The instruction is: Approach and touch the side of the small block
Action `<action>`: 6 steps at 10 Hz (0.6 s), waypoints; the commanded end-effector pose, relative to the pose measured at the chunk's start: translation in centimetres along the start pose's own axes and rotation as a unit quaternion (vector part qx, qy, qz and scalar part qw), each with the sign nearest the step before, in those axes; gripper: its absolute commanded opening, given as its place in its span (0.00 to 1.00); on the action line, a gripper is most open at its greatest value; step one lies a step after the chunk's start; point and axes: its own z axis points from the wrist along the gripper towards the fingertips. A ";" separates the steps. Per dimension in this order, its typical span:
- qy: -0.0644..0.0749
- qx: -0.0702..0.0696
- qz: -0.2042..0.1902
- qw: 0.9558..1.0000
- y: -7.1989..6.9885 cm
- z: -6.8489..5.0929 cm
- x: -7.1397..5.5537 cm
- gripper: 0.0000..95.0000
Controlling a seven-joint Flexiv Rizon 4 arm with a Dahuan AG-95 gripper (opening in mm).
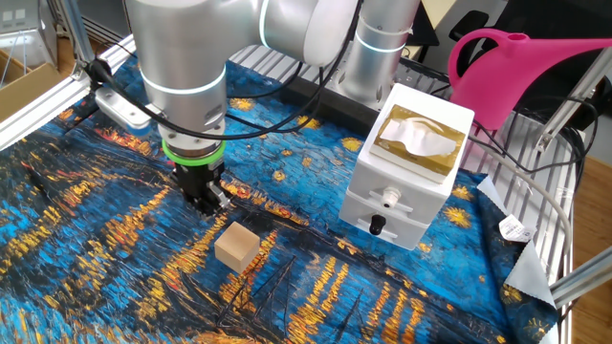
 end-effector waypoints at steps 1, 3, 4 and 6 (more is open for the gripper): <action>-0.004 0.002 -0.001 1.000 0.0 0.0 0.0 0.00; 0.006 0.001 0.016 1.000 0.0 0.0 0.0 0.00; 0.008 0.001 0.026 1.000 0.0 0.0 0.0 0.00; 0.027 0.000 0.048 0.999 0.0 0.0 0.0 0.00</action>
